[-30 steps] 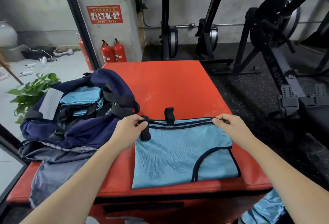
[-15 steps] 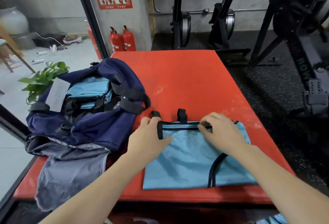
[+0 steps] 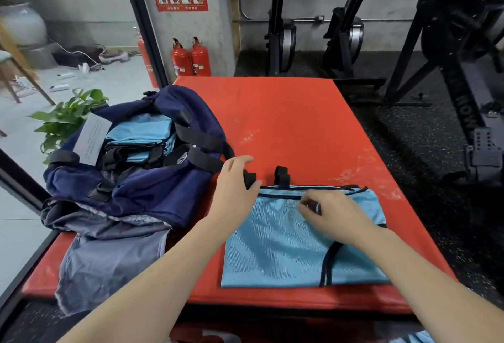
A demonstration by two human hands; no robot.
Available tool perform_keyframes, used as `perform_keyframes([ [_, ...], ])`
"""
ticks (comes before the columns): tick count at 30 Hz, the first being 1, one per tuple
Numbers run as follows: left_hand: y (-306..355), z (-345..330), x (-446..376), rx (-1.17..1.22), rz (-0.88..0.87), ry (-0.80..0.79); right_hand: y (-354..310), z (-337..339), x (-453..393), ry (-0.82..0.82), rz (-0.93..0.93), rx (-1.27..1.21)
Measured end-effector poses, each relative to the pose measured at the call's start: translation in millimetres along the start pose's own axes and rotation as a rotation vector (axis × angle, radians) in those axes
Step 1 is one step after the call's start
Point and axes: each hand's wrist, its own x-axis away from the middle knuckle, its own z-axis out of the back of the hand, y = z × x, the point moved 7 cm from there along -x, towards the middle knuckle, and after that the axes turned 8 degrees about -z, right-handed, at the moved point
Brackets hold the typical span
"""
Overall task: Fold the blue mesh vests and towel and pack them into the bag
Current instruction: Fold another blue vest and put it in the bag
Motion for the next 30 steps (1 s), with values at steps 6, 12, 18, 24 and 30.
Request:
perform_keyframes([
  [6, 4.4, 5.8, -2.6, -0.357, -0.173, 0.075, 11.4, 1.0, 0.1, 0.019, 0.006, 0.034],
  [12, 8.0, 2.6, -15.3, -0.248, -0.054, 0.063, 16.6, 6.0, -1.2, 0.086, 0.046, 0.047],
  [18, 11.8, -18.7, -13.8, -0.179, -0.105, -0.188, 22.1, 3.5, -2.3, 0.069, 0.049, 0.076],
  [24, -5.1, -1.8, -25.6, -0.196, -0.181, -0.084, 26.8, 1.8, -6.8, 0.048, 0.026, 0.055],
  [30, -25.1, -7.0, -26.6, -0.359, -0.109, -0.080, 27.8, 1.5, -6.8, 0.039, 0.018, 0.056],
])
